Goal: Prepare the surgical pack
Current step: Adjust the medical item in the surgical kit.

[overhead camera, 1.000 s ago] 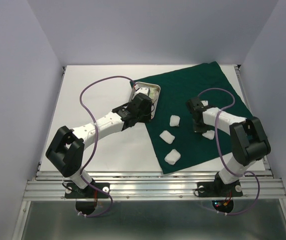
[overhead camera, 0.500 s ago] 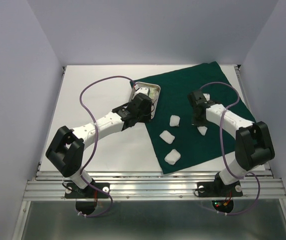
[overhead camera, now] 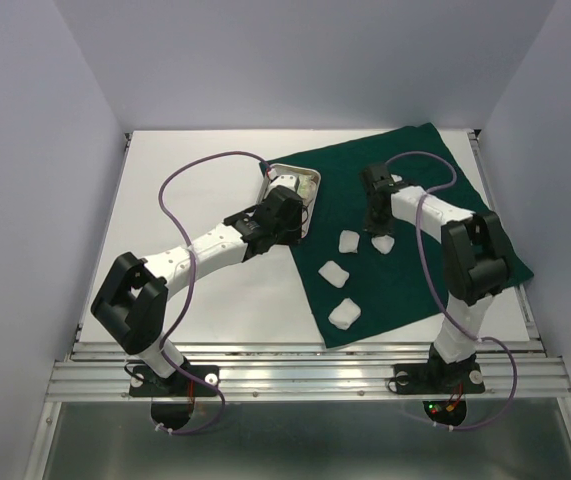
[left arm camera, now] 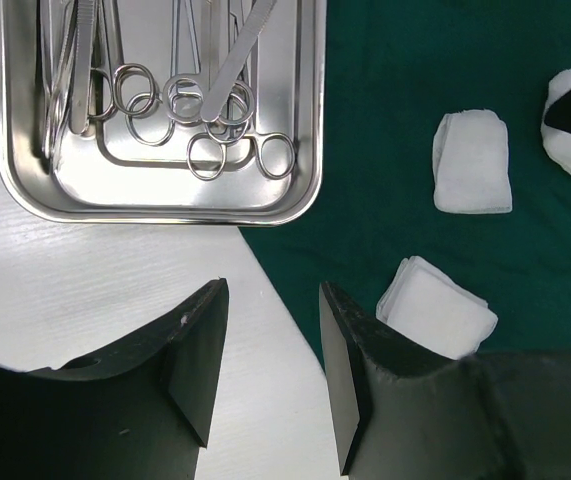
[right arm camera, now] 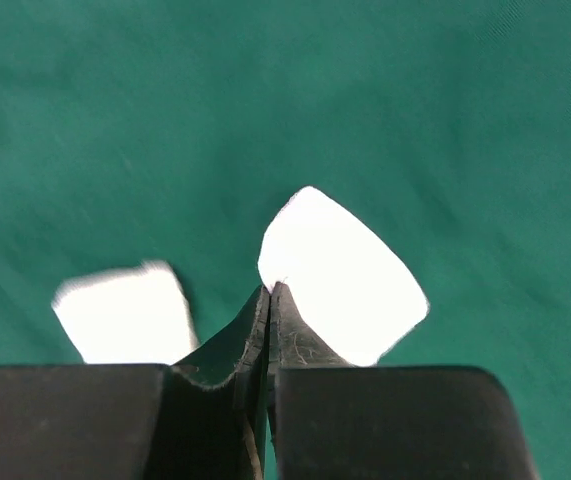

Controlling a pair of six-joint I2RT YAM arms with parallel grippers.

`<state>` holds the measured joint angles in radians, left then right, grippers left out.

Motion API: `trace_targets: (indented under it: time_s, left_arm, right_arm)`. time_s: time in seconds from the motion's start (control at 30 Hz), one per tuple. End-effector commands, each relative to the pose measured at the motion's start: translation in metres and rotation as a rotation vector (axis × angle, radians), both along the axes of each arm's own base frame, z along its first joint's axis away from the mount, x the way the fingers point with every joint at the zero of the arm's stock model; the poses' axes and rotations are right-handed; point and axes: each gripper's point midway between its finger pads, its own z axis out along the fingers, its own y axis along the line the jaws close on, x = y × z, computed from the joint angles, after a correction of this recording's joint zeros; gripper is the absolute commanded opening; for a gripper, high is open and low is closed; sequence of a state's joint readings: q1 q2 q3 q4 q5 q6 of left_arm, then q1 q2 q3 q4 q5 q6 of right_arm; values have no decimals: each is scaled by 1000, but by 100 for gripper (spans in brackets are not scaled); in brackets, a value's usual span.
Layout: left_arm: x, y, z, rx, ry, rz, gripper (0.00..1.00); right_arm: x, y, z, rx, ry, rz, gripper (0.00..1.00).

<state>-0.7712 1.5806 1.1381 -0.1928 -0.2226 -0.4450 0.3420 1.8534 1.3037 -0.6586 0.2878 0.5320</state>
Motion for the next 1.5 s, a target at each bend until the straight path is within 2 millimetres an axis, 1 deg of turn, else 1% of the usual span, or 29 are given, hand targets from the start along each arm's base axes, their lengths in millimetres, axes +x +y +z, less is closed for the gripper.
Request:
trace_targets:
  time_s: [0.0, 0.03, 0.07, 0.1, 0.17, 0.2, 0.23, 0.3, 0.33, 0.37, 0.4, 0.43, 0.47, 0.5, 0.53, 0.57, 0.6, 0.63, 0.7, 0.77, 0.8, 0.83, 0.9, 0.93, 0.97, 1.03, 1.2, 1.33, 1.47]
  left_arm:
    - [0, 9, 21, -11, -57, 16, 53]
    - [0, 10, 21, -9, -57, 18, 53]
    - [0, 9, 21, -10, -58, 17, 53]
    - [-1, 10, 21, -9, -57, 18, 53]
    - [-1, 11, 19, -7, -53, 18, 53]
    - [-1, 11, 19, -8, -53, 20, 53]
    - [-2, 11, 19, -9, -53, 21, 53]
    - [-1, 12, 19, -7, -54, 21, 53]
    - [-1, 11, 19, -7, -54, 21, 53]
    - [-1, 11, 19, -7, -54, 21, 53]
    - [-1, 11, 18, -5, -51, 20, 53]
    - [-1, 10, 19, -6, -52, 20, 53]
    - [-1, 10, 18, -9, -50, 19, 53]
    - [-1, 9, 19, -10, -51, 19, 53]
    - [0, 9, 18, -11, -50, 17, 53]
    - [0, 9, 18, -10, -49, 17, 53]
    - [0, 8, 18, -11, -49, 16, 53]
    - [-1, 9, 17, -8, -46, 16, 53]
    - [0, 8, 17, -9, -47, 16, 53]
    - [0, 8, 17, -9, -48, 17, 53]
    - [0, 9, 16, -6, -44, 16, 53]
    - [0, 9, 16, -7, -44, 17, 53]
    - [0, 9, 16, -7, -44, 17, 53]
    - [-1, 9, 15, -6, -43, 17, 53]
    - [-1, 9, 15, -5, -42, 17, 53]
    - [-1, 9, 14, -2, -40, 18, 53]
    - [-1, 10, 14, 1, -41, 22, 53]
    - [-1, 10, 14, 1, -40, 23, 53]
    - [-1, 10, 12, 3, -37, 21, 53]
  right_arm:
    - [40, 22, 9, 70, -95, -36, 2]
    - [43, 24, 9, 76, -100, -37, 6]
    - [48, 27, 10, 85, -108, -35, 17]
    - [52, 32, 12, 107, -118, -24, 37]
    - [56, 36, 20, 120, -139, 1, 47]
    - [59, 36, 23, 120, -154, 11, 50]
    - [58, 33, 31, 108, -170, 26, 53]
    - [57, 26, 39, 75, -200, 35, 54]
    - [56, 24, 52, 71, -230, 43, 58]
    - [51, 14, 50, 50, -226, 50, 58]
    - [51, 14, 55, 56, -248, 63, 57]
    - [50, 6, 58, 57, -258, 54, 59]
    - [50, -9, 68, 60, -286, 42, 59]
    - [45, -12, 63, 90, -277, 52, 59]
    - [43, -17, 62, 107, -277, 55, 59]
    - [39, -26, 60, 141, -277, 61, 59]
    - [40, -30, 64, 157, -286, 61, 59]
    - [35, -35, 56, 172, -278, 58, 59]
    - [28, -44, 49, 225, -275, 51, 59]
    - [23, -42, 43, 283, -271, 53, 59]
    - [23, -39, 43, 321, -282, 63, 59]
    - [17, -41, 34, 339, -263, 45, 59]
    - [13, -40, 28, 370, -260, 40, 58]
    - [15, -39, 28, 401, -275, 43, 58]
    - [10, -36, 22, 422, -263, 33, 58]
    - [11, -33, 21, 461, -275, 35, 57]
    - [8, -35, 10, 495, -263, 5, 55]
    - [8, -33, 5, 510, -257, -6, 48]
    - [10, -32, 3, 526, -265, -17, 36]
